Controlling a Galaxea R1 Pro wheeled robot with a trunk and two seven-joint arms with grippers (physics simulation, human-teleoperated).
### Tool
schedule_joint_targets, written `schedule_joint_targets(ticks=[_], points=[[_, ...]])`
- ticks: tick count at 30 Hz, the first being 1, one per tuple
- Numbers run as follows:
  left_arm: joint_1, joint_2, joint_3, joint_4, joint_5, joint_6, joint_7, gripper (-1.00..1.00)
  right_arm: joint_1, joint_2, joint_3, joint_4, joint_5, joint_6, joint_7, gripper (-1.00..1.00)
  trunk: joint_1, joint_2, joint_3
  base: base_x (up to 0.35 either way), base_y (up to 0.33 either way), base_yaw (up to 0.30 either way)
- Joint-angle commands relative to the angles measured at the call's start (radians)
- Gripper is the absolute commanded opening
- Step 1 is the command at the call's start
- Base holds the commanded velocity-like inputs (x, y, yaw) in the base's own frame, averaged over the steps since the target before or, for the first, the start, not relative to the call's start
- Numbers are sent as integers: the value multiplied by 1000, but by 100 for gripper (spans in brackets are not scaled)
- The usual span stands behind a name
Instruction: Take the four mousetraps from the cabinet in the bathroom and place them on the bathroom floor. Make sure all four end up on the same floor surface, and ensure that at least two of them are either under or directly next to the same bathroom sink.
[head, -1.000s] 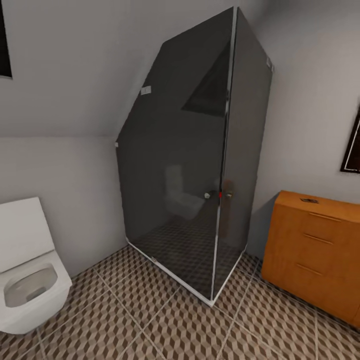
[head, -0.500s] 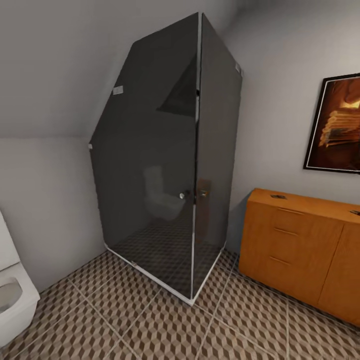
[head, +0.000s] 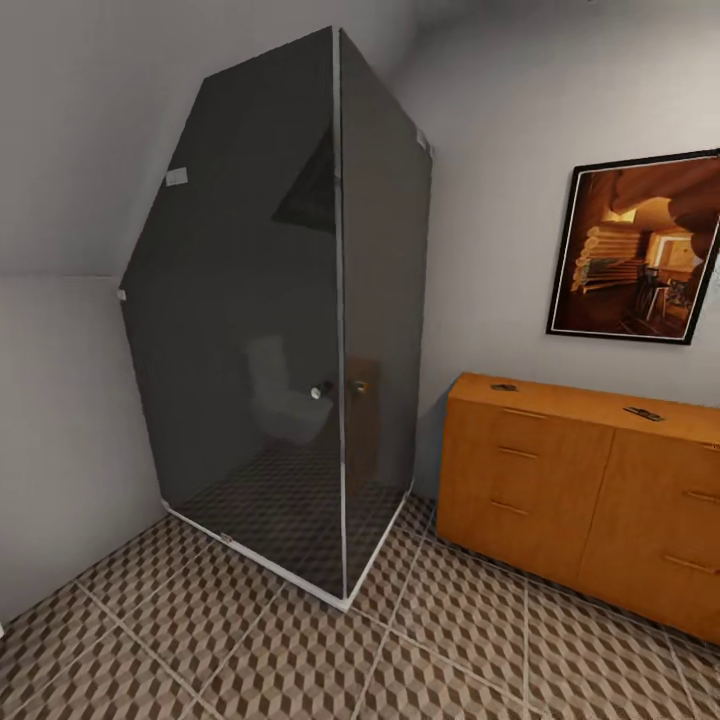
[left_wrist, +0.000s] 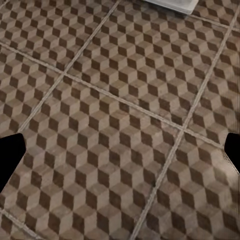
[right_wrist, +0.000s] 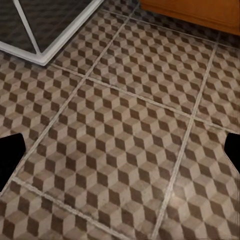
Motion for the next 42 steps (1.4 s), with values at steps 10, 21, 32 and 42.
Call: schedule_joint_targets(ticks=[10,21,32,42], points=[[0,0,0,-1,-1,-2,3,100,-1,0,1,1,1,-3,-4,100,0,-1,-1,0,-92,-218],[0,0,0,-1,-1,-2,3,100,-1,0,1,1,1,-3,-4,100,0,-1,-1,0,-84,-218],[0,0,0,-1,0,-2,3,100,-1,0,1,1,1,-3,-4,100,0,-1,-1,0,-79,-218],[0,0,0,-1,-1,-2,3,100,-1,0,1,1,1,-3,-4,100,0,-1,-1,0,-78,-222]])
